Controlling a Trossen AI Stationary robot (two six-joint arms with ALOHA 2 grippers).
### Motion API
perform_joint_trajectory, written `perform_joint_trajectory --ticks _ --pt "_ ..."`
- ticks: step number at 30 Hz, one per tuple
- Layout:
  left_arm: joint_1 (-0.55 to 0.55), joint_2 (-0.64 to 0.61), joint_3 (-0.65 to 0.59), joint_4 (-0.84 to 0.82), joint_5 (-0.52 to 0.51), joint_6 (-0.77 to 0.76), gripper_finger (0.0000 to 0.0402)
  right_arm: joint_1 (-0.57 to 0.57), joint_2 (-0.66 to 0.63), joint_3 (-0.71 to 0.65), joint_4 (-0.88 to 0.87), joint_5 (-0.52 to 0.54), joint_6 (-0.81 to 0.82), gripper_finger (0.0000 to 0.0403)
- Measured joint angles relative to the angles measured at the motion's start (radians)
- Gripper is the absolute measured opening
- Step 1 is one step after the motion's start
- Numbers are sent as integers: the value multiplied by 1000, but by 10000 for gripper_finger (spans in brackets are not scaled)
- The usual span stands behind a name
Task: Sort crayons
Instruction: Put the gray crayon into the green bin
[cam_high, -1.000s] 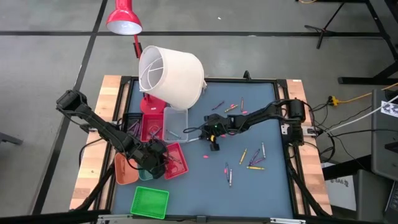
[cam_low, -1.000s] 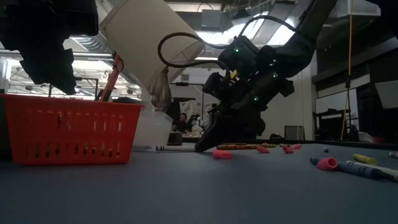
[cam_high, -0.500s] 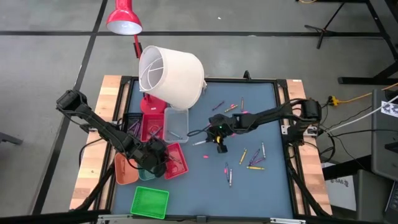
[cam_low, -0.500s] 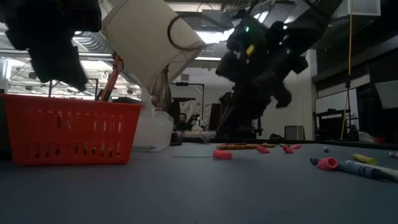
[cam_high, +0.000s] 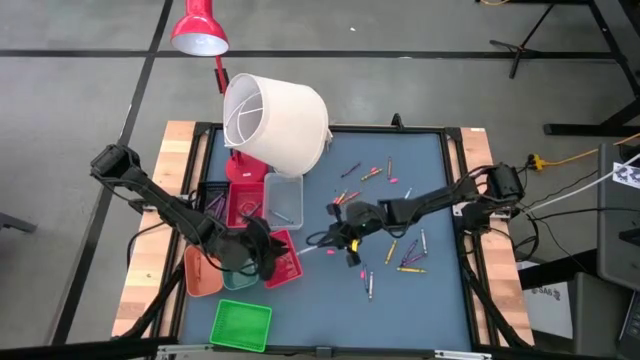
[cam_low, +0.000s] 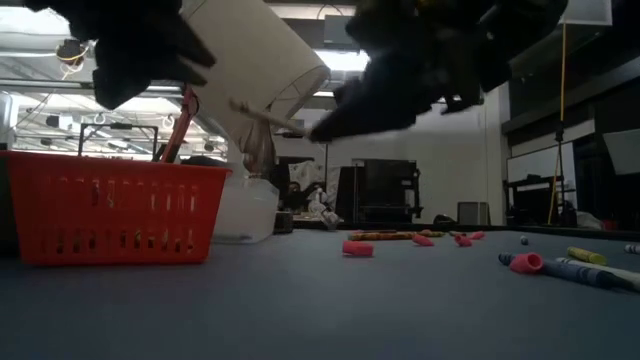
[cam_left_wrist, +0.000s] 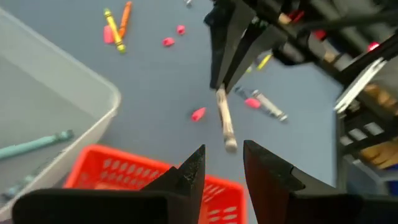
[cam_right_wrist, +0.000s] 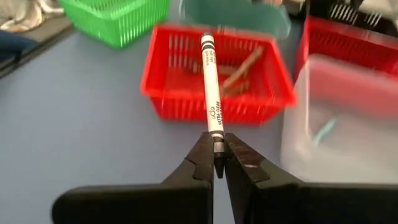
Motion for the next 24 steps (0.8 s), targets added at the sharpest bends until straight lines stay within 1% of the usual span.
perform_joint_trajectory --ticks 5,9,13,16,21,24 --pt "24 0 0 115 5 -3 94 25 0 0 131 18 -55 16" --pt "52 0 0 183 48 -3 94 29 0 1 208 18 -81 16" --pt "76 0 0 208 113 -22 94 27 0 1 215 26 -84 17" --pt "92 0 0 208 170 -74 94 27 0 1 214 55 -98 17" --pt "115 0 0 203 268 -164 94 28 0 1 213 60 -110 17" --pt "125 0 0 202 321 -169 94 27 0 1 213 61 -111 17"
